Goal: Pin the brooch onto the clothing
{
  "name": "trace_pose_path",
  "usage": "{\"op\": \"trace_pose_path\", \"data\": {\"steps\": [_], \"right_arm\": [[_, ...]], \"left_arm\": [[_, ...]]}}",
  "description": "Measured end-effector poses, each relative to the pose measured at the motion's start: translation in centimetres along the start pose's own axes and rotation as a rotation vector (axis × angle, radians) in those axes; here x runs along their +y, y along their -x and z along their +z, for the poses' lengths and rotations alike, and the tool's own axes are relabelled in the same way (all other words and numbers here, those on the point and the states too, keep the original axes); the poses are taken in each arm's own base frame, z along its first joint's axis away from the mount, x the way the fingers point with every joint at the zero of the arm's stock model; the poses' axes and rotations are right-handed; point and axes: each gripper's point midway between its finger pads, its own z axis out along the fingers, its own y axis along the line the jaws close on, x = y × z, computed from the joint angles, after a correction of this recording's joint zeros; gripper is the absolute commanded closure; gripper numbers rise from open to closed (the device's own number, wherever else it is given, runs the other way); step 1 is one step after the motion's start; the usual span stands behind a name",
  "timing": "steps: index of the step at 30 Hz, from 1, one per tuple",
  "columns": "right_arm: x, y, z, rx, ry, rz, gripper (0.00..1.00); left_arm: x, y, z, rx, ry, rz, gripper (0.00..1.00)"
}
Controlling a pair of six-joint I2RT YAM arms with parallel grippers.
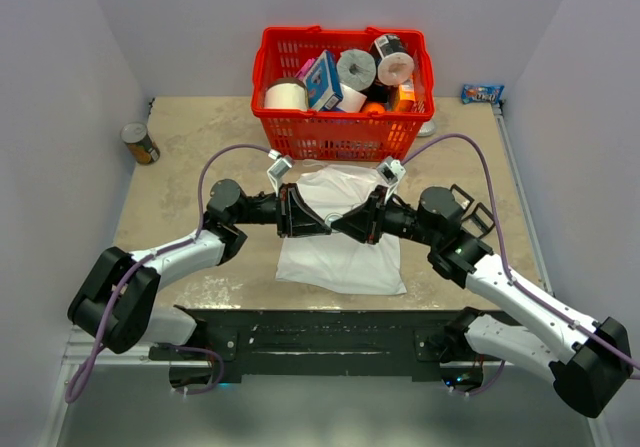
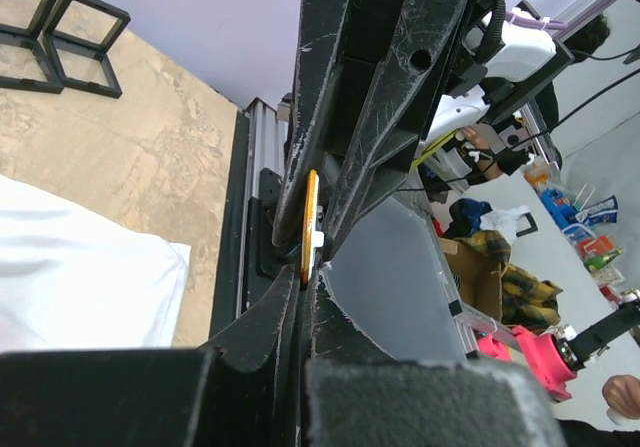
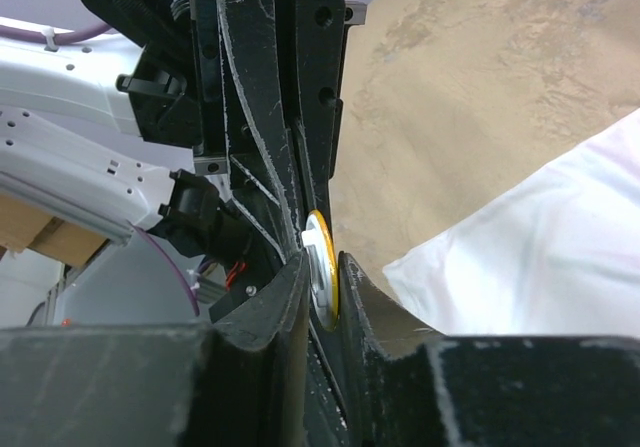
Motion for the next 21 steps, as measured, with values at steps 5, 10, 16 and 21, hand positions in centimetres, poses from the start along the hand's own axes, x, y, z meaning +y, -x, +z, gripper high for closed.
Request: {"op": "trace_pose_path", "data": {"steps": [5, 10, 16, 21], "right_arm": [[0.0, 0.0, 0.0, 0.001, 0.002, 0.004, 0.92], [-0.2, -0.4, 0.1, 0.016, -0.005, 0.008, 0.96], [-1.3, -1.3, 0.7, 0.051, -0.032, 0.022, 0.99], [-2.2, -1.7, 1.3, 0.09, -0.06, 0.036, 1.0]], "left_arm": [[0.1, 0.0, 0.0, 0.0, 0.002, 0.003, 1.0], [0.6, -0.4, -0.1, 0.013, 0.025, 0.006, 1.0], [1.7, -0.6, -0.3, 0.061, 0.088, 0.032, 1.0], [2.7, -0.7, -0.6, 0.09, 0.137, 0.041, 1.0]]}}
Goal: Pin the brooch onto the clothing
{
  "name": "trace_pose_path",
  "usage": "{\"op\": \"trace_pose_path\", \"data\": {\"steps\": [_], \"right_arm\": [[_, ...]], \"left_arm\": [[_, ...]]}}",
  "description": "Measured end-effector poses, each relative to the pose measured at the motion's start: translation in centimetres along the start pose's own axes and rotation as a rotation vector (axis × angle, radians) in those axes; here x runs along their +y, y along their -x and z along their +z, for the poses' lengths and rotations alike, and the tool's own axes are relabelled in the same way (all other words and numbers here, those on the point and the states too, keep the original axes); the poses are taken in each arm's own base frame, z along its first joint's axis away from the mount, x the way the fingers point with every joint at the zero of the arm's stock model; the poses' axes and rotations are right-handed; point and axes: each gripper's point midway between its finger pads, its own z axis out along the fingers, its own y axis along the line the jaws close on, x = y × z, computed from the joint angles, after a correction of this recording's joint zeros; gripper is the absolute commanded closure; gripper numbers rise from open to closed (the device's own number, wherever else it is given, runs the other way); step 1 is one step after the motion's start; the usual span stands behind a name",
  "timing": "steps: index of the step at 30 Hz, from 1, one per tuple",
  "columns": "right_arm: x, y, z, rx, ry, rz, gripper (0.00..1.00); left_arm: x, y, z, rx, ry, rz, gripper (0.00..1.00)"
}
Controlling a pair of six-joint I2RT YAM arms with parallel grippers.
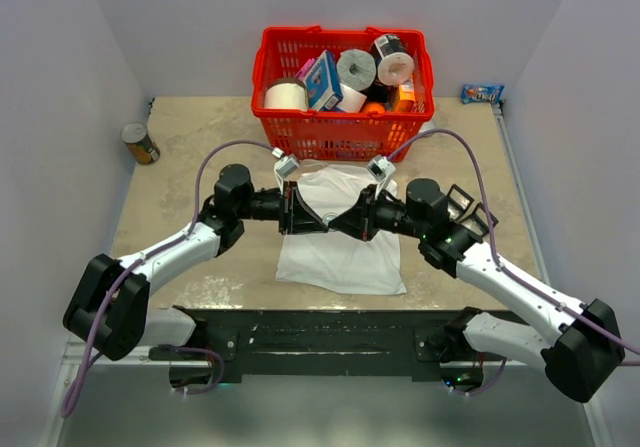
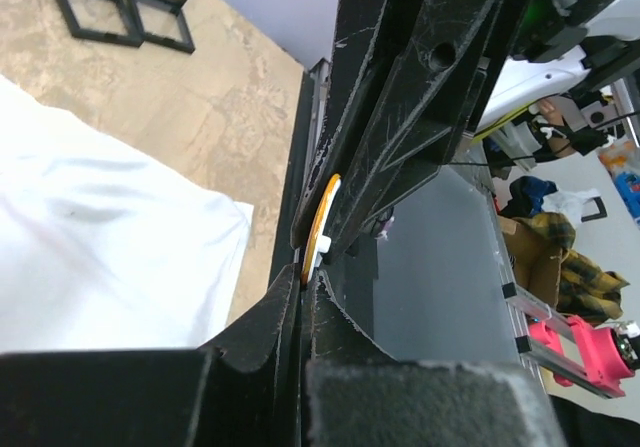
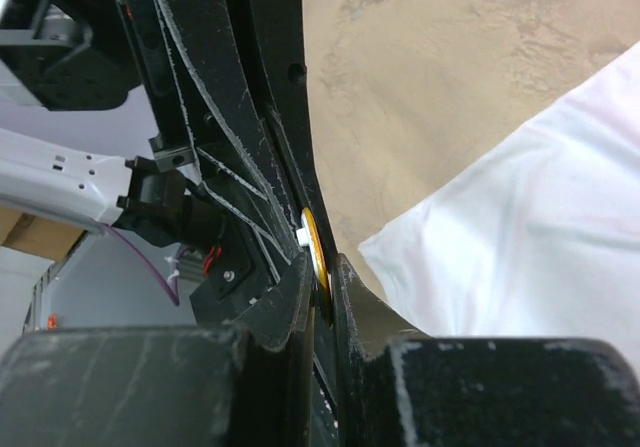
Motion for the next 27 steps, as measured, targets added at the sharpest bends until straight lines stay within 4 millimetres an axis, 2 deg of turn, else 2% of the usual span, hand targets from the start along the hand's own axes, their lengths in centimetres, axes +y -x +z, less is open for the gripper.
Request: {"op": "trace_pose_path", "data": {"steps": [9, 15, 19, 20, 24, 27], "right_arm": [[-1.4, -1.0, 0.7, 0.048, -0.037, 0.009, 0.99], [-1.8, -1.4, 0.9, 0.069, -0.04, -0.008, 0.91], [-1.8, -1.7, 0.7, 0.079, -0.041, -0.018, 0.69], [-1.9, -1.7, 0.7, 0.082, -0.043, -0.017, 0.55], [-1.5, -1.7, -0.1, 0.079, -0.049, -0.019, 0.29], [-0.8, -1.0, -1.2, 0.051, -0.061, -0.035, 0.26]], "left_arm": [[1.5, -0.7, 0.0, 0.046, 0.063, -0.019, 1.0], [2.1, -1.1, 0.1, 0.063, 0.077, -0.043, 1.0], [2.3, -1.2, 0.2, 0.073, 0.074, -0.046, 1.0], [2.3, -1.2, 0.3, 0.074, 0.073, -0.045, 1.0], [2.6, -0.9, 0.4, 0.074, 0.081, -0.038, 1.0], [2.8, -0.8, 0.2, 0.073, 0.09, -0.034, 1.0]]}}
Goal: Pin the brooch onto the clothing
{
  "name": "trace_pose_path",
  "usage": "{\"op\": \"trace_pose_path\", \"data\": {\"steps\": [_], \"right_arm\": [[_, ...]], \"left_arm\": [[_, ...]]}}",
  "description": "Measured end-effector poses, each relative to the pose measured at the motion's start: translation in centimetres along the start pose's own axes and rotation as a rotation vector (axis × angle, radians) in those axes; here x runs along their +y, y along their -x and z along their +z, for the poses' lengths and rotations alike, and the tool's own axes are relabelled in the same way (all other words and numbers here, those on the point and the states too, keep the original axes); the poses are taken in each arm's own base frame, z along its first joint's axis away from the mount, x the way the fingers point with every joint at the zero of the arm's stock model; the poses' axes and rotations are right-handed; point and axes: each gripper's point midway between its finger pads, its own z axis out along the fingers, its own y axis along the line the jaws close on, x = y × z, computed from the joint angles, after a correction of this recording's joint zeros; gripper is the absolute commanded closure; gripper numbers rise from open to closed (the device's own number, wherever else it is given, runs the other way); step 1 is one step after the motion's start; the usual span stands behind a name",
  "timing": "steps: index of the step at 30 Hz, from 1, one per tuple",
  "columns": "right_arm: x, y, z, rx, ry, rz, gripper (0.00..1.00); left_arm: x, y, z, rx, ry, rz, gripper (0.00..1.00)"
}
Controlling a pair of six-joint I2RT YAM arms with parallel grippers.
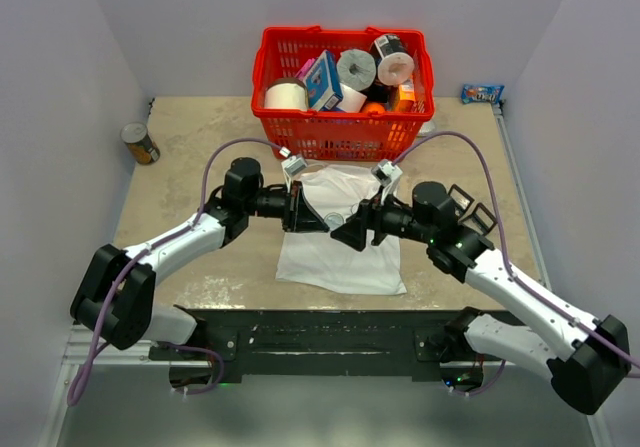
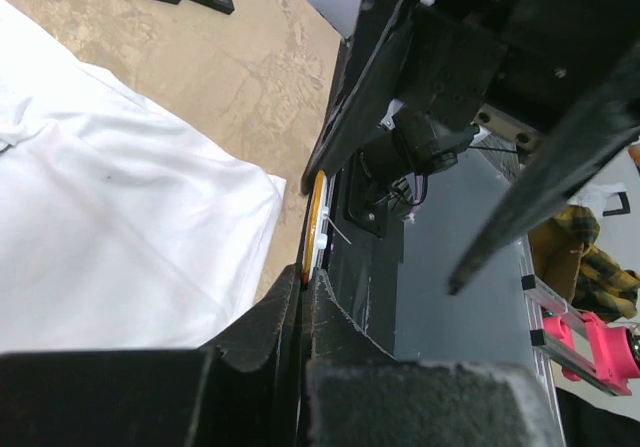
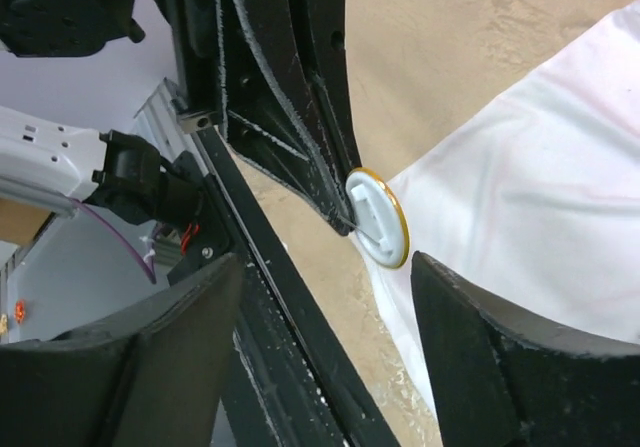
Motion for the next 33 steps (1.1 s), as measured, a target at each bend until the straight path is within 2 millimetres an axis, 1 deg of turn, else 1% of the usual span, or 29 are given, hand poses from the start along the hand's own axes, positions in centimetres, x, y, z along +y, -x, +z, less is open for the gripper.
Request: {"op": "trace_pose_path", "data": {"steps": [3, 7, 9, 16, 17, 20, 23, 26, 29, 30, 33], "right_arm": [[0.6, 1.0, -1.2, -0.043, -0.01, -0.019, 0.26], [0.6, 1.8, -1.8, -0.08, -0.034, -0.03, 0.27], [0.2, 1.9, -1.8, -0.084, -0.053, -0.027, 0.29], [-0.7, 2.0, -1.3, -0.091, -0.095, -0.017, 0.4], [-0.8, 1.9, -1.2, -0.09, -0.096, -0.016, 0.43], [-0.9, 2.1, -0.9, -0.093, -0.094, -0.014, 0.48], [-1.0, 2.1, -0.6, -0.095, -0.092, -0.012, 0.51], [-0.9, 2.3, -0.5, -0.101, -0.087, -0.012, 0.57], [-0.8, 2.4, -0.3, -0.102, -0.073, -0.011, 0.67], [-0.7, 2.4, -0.2, -0.1, -0.067, -0.01, 0.72], [-0.5, 2.3, 0.0, -0.096, -0.053, -0.008, 0.81]], "left_arm": [[0.0, 0.0, 0.0, 0.001, 0.001, -0.003, 1.0], [0.0, 0.0, -0.1, 0.003, -0.004, 0.0, 1.0], [-0.2, 0.0, -0.1, 0.003, -0.01, 0.004, 1.0], [-1.3, 0.3, -0.2, -0.005, -0.066, 0.041, 1.0], [-1.5, 0.4, -0.2, -0.006, -0.072, 0.044, 1.0], [-1.7, 0.4, -0.2, -0.007, -0.084, 0.05, 1.0], [-1.9, 0.4, -0.3, -0.007, -0.095, 0.057, 1.0], [-2.0, 0.3, -0.3, -0.005, -0.104, 0.062, 1.0], [-2.2, 0.3, -0.3, -0.005, -0.113, 0.07, 1.0], [-2.3, 0.3, -0.3, -0.005, -0.116, 0.073, 1.0], [-2.3, 0.3, -0.3, -0.003, -0.119, 0.072, 1.0]]}}
